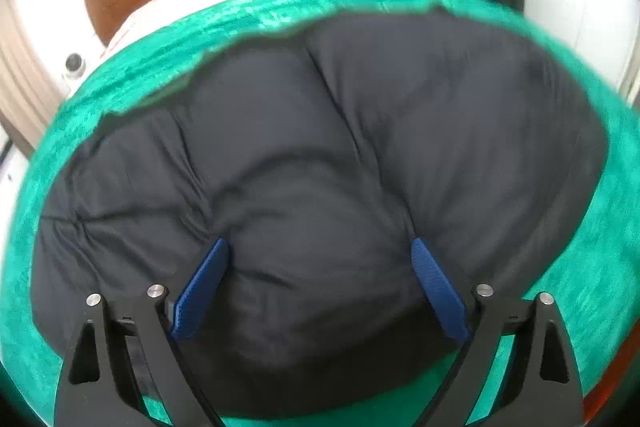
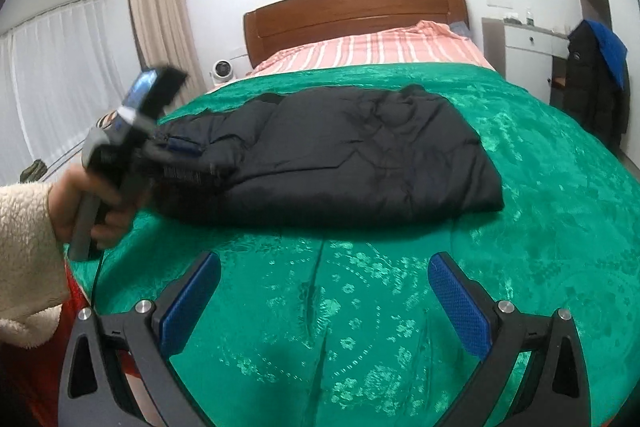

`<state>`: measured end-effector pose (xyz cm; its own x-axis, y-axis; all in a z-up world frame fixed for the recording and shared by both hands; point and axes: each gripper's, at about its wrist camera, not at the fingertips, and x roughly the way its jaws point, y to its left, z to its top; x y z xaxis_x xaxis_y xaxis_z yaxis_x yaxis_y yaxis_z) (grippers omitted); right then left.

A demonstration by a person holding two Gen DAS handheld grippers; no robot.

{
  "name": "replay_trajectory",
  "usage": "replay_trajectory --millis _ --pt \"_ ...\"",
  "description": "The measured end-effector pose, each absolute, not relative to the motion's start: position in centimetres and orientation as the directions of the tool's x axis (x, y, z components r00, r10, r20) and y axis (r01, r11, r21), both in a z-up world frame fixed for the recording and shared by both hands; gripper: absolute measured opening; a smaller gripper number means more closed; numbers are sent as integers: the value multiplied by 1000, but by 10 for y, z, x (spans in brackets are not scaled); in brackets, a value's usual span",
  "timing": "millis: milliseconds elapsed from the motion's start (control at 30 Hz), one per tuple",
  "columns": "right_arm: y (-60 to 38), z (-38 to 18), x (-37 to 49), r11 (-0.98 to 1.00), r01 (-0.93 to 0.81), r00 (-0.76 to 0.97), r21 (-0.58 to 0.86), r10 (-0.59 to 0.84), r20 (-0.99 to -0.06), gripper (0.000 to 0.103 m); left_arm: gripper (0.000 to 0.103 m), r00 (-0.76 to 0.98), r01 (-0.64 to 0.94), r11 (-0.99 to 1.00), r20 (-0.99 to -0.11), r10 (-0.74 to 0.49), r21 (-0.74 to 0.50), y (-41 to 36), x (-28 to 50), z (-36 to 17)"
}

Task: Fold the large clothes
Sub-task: 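Release the folded jacket and hold both grippers open above it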

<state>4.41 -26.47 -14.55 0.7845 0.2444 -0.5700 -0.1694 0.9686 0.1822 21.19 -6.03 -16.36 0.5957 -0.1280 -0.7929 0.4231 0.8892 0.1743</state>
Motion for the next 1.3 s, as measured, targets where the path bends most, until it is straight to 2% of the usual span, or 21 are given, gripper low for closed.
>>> replay_trajectory --millis 100,300,400,500,667,933,1100,1300 --pt "-260 -147 47 970 -187 780 157 243 -577 102 99 598 393 908 -791 -133 144 -55 216 -178" --pt "-266 -151 48 970 -171 774 172 240 -585 102 97 592 396 906 -796 -128 148 -62 205 -164" --pt "-274 -154 51 964 -152 767 217 253 -589 102 100 616 426 879 -781 -108 214 -65 187 -172" --pt "-280 -158 56 962 -124 756 244 251 -604 102 102 610 427 875 -787 -91 230 -64 184 -187" --pt "-299 -162 58 956 -51 755 290 227 -616 102 101 611 446 864 -785 -102 234 -62 161 -179" --pt "-306 -169 65 944 0 739 330 223 -636 102 101 576 499 853 -794 -195 153 -50 112 -161" --pt "-301 -168 63 949 -26 738 315 231 -634 102 101 574 464 879 -792 -209 104 -43 105 -156" --pt "-303 -167 61 945 -27 741 327 238 -627 102 101 572 462 881 -794 -205 106 -37 107 -158"
